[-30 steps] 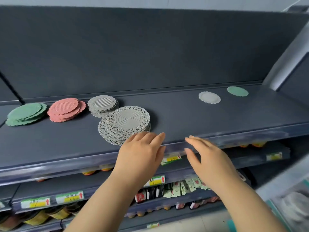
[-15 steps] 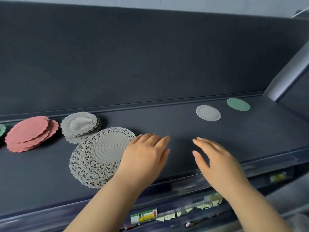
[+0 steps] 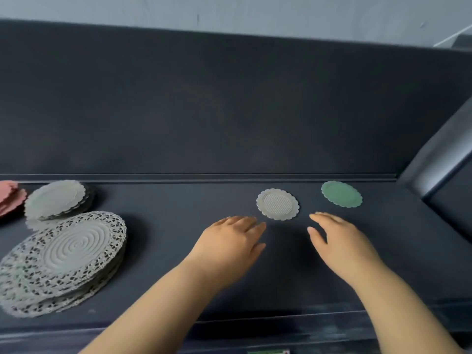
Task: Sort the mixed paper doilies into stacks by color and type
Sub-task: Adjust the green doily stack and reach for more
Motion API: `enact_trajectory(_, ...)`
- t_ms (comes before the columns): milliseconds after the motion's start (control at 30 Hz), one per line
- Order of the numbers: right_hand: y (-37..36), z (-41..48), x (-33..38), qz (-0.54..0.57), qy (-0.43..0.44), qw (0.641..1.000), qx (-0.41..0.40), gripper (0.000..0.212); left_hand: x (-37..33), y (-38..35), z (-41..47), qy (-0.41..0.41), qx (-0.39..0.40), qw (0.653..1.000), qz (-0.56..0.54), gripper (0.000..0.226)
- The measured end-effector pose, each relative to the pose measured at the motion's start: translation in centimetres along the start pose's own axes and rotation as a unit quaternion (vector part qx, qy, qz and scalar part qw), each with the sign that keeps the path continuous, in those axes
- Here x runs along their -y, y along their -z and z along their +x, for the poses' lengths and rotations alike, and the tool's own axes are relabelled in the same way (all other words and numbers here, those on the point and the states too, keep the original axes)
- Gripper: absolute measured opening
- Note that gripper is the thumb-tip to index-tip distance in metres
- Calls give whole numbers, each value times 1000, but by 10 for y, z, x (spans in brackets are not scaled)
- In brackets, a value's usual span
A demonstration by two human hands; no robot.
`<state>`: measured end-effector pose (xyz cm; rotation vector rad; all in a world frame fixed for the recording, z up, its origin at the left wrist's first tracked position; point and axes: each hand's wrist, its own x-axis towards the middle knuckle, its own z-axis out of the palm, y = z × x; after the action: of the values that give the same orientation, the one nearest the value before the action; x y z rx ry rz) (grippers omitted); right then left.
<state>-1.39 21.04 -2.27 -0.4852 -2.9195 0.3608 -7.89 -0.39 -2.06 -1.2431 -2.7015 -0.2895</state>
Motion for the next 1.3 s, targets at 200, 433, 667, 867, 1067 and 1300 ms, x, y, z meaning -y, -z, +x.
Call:
enact_trajectory(200, 1, 40, -48, -18, 43, 999, 20, 39, -37, -28, 60, 45, 36, 998, 22, 40)
enact_trajectory(433, -13, 98, -76, -111, -28, 986, 121, 41, -44, -65, 108, 137, 152, 976, 80, 41)
enact_trajectory(667, -7, 108, -82, -207, -14, 974, 91, 35, -56, -60, 127, 174, 150, 968, 105, 31)
enact_trajectory(867, 0, 115, -71, -258, 19, 957, 131, 29, -55, -56, 126, 193, 131, 968, 91, 33)
enact_trajectory(1067, 5, 128, -63, -219, -14, 968, 125, 30, -46, -42, 120, 222, 140, 963, 59, 35)
enact_trajectory(1300, 8, 102, -60, -45, -49, 998, 17, 31, -37, -40, 97, 151, 129, 979, -43, 56)
